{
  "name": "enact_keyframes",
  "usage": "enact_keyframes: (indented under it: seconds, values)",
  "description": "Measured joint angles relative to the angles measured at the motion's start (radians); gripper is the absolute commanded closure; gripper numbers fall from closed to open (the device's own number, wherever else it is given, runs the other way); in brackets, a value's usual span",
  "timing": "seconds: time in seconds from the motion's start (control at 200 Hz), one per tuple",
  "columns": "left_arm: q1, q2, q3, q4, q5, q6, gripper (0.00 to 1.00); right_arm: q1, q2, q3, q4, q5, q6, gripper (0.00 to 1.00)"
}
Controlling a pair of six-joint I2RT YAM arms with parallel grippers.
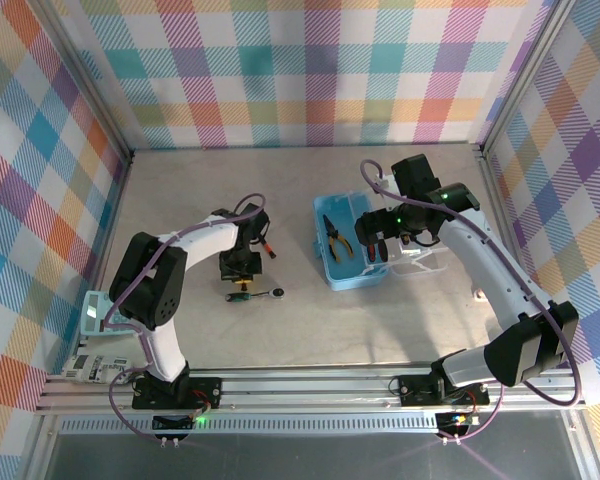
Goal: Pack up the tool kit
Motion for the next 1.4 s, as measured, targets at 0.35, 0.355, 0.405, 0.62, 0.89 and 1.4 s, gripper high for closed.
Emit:
enact_keyframes:
  seconds: [0.35,0.355,0.405,0.62,0.89,1.4]
  values:
    - [-0.023,-0.158,0.074,-0.003,0.12,0.038,1.0,0.0,-0.039,-0.008,0.043,-0.086,0.027,0.01]
    - [-0.023,-0.161,0.074,-0.002,0.122,0.039,1.0,0.0,-0.04,-0.009,0.044,-0.088,0.028,0.01]
    - [-0.03,-0.198,0.074,0.022,0.177,0.045,1.0,0.0,-0.049,-0.016,0.07,-0.13,0.047,0.01]
    - [-0.094,-0.314,0.074,0.192,0.401,0.069,1.0,0.0,-0.069,-0.084,0.282,-0.394,0.203,0.01]
    - [-0.169,-0.331,0.073,0.357,0.569,0.069,1.0,0.0,-0.017,-0.097,0.486,-0.526,0.373,0.1]
    - [-0.22,-0.331,0.075,0.445,0.632,0.061,1.0,0.084,0.077,-0.097,0.545,-0.474,0.467,0.51]
